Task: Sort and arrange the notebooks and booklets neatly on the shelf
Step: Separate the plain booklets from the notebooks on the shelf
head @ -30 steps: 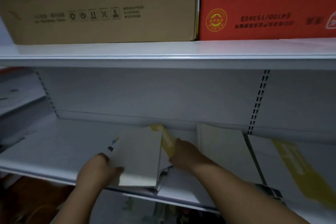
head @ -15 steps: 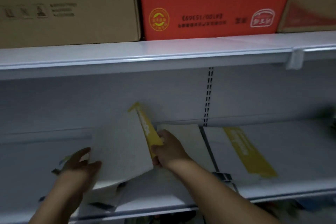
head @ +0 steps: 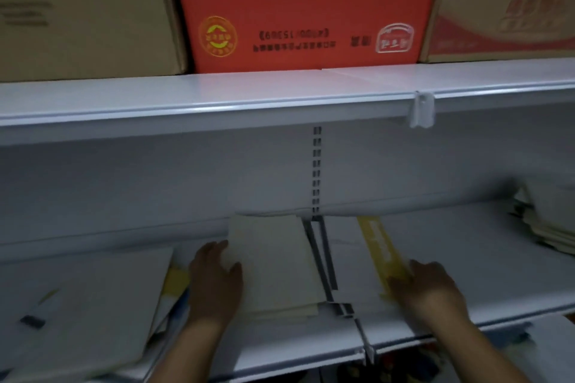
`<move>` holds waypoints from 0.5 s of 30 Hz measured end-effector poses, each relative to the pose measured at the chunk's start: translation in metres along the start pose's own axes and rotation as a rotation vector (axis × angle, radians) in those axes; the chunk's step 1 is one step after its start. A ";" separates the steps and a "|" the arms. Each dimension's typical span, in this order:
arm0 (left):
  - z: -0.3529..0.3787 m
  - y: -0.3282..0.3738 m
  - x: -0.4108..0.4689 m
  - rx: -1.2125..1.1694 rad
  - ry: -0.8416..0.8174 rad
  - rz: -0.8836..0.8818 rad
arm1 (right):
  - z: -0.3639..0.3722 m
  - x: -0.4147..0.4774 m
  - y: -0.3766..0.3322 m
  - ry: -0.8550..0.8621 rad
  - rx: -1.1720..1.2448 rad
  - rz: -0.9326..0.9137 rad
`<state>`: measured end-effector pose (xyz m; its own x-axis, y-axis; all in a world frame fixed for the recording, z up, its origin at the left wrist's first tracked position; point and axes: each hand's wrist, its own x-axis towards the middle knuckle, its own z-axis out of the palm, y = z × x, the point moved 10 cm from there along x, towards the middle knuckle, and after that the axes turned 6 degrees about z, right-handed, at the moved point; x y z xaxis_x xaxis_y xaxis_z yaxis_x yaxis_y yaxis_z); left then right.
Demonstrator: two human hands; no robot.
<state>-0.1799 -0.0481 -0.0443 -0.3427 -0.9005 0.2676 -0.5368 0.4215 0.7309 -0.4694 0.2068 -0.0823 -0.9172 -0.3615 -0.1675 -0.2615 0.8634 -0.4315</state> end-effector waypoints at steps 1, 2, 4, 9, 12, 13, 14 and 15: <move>-0.012 -0.003 0.001 -0.009 0.036 0.009 | -0.005 0.000 -0.002 0.020 -0.001 0.019; -0.028 -0.008 0.002 0.003 0.075 0.009 | -0.010 -0.004 -0.013 0.033 0.048 0.008; -0.067 -0.034 0.003 0.096 0.153 -0.047 | -0.012 -0.023 -0.060 0.045 0.212 -0.131; -0.143 -0.136 -0.019 0.510 0.066 -0.434 | 0.041 -0.116 -0.209 -0.142 0.284 -0.650; -0.173 -0.160 -0.033 0.569 0.104 -0.437 | 0.089 -0.160 -0.274 -0.272 0.207 -0.833; -0.179 -0.166 -0.035 0.580 0.094 -0.425 | 0.105 -0.170 -0.291 -0.301 0.154 -0.869; -0.184 -0.172 -0.037 0.576 0.070 -0.425 | 0.122 -0.177 -0.306 -0.331 0.071 -0.891; -0.188 -0.177 -0.040 0.549 0.049 -0.446 | 0.138 -0.183 -0.316 -0.352 -0.022 -0.907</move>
<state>0.0740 -0.1062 -0.0659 0.0285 -0.9981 0.0540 -0.9336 -0.0072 0.3583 -0.1771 -0.0489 -0.0375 -0.2234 -0.9740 -0.0365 -0.8332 0.2102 -0.5114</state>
